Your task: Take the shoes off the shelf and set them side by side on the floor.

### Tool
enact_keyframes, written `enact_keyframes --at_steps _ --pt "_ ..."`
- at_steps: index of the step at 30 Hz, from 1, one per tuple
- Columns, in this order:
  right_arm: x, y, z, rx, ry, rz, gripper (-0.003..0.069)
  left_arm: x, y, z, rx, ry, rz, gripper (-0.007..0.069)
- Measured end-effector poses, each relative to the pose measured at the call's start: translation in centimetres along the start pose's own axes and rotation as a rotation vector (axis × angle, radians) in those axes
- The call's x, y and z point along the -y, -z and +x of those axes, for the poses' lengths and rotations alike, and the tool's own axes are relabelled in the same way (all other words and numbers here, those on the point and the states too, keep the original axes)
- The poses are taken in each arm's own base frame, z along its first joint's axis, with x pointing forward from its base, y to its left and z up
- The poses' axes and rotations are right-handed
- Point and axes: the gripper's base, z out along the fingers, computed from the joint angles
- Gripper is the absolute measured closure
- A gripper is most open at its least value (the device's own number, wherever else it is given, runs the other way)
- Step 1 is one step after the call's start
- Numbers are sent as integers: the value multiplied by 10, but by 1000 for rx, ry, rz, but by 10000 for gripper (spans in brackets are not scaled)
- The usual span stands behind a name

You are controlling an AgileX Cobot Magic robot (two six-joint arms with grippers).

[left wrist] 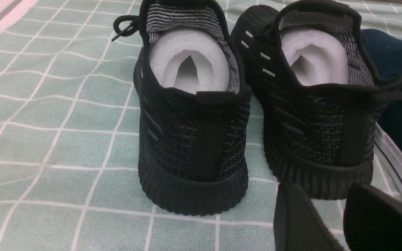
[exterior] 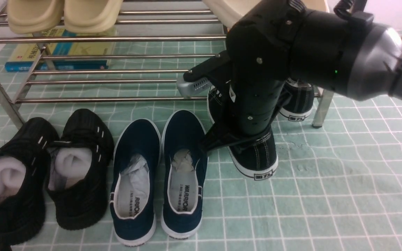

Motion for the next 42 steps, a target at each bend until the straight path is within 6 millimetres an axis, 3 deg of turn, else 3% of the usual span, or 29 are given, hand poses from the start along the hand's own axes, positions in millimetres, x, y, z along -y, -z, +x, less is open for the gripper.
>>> enact_keyframes --at_steps 9,24,34,42 --pt "-18 -3 9 -8 -47 33 649 0 0 0 0 0 0 385" --pt "-22 -3 11 -20 -223 21 643 0 0 0 0 0 0 385" --pt "-46 -5 19 -44 -221 -6 641 0 0 0 0 0 0 385" --pt "-45 -16 19 -65 -206 43 641 0 0 0 0 0 0 385"
